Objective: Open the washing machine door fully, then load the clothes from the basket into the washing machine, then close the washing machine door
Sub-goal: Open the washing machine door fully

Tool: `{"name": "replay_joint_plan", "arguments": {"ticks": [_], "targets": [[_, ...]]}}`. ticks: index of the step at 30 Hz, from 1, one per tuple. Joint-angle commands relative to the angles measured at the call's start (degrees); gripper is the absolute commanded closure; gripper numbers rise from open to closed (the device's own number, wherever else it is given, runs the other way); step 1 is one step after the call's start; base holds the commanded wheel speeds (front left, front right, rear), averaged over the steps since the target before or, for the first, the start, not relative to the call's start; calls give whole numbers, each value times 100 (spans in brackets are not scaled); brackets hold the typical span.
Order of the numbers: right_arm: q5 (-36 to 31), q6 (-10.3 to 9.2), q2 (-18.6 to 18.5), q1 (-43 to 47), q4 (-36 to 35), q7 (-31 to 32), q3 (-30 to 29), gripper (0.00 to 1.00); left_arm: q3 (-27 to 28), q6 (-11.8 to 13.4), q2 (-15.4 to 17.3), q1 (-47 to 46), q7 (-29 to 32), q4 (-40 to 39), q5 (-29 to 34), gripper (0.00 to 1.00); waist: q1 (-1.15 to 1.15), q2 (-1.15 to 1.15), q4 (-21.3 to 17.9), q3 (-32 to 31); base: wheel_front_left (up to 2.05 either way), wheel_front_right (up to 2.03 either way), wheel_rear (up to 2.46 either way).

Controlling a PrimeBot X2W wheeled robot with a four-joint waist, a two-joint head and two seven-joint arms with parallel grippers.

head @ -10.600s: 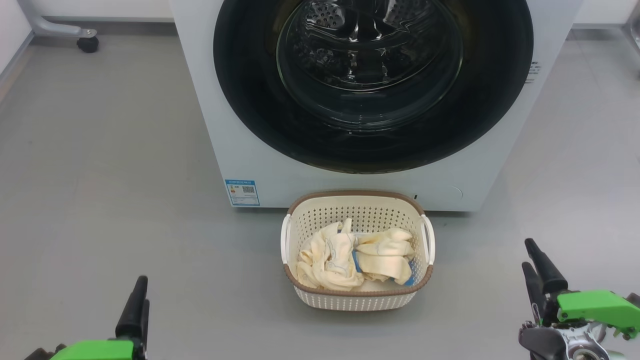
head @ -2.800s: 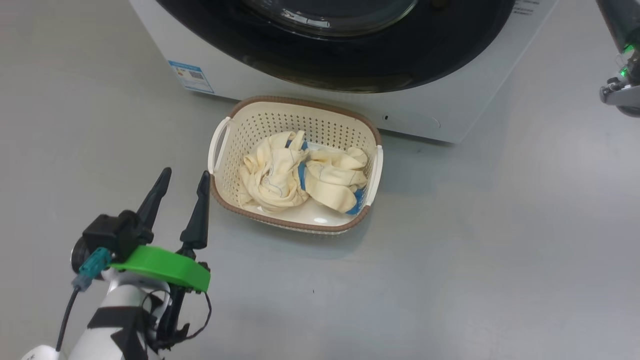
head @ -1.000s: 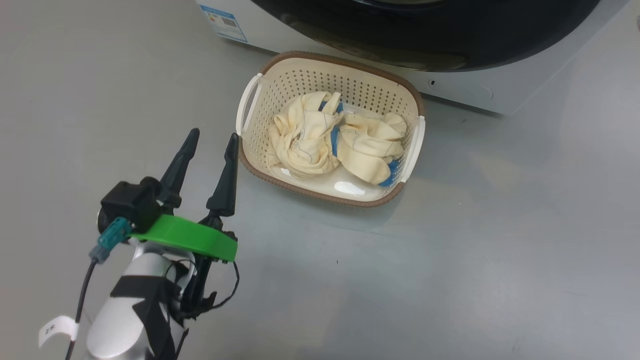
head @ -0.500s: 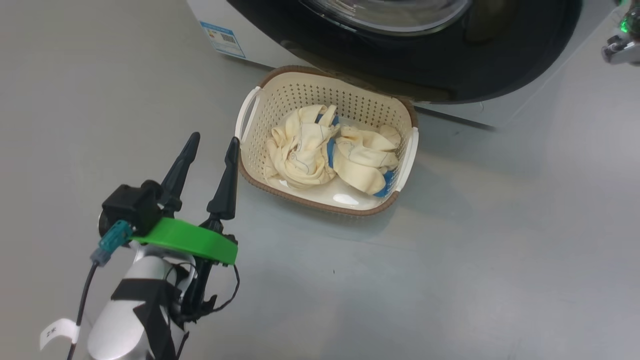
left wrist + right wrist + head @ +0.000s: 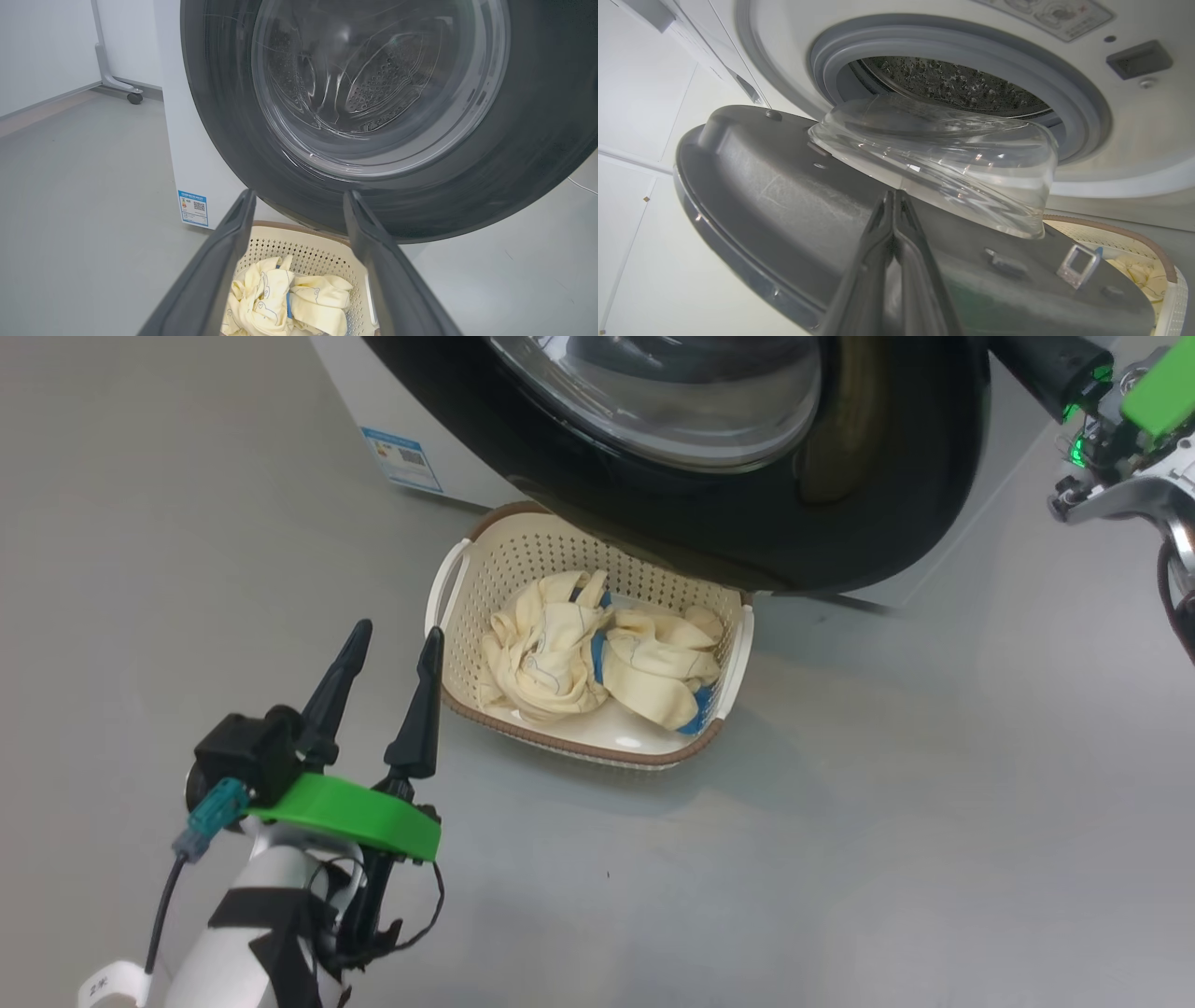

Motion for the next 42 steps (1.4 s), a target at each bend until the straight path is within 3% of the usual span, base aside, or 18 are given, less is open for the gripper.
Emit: {"name": "replay_joint_plan", "arguments": {"ticks": [1, 42], "targets": [[78, 10, 98, 150, -270, 105, 24, 100, 243, 3, 159, 66, -39, -166, 56, 0, 0, 0, -55, -112, 0, 0, 0], [-33, 10, 662, 1319, -792, 558, 386, 100, 467, 3, 328, 662, -39, -342, 204, 0, 0, 0, 209, -863, 0, 0, 0]]}}
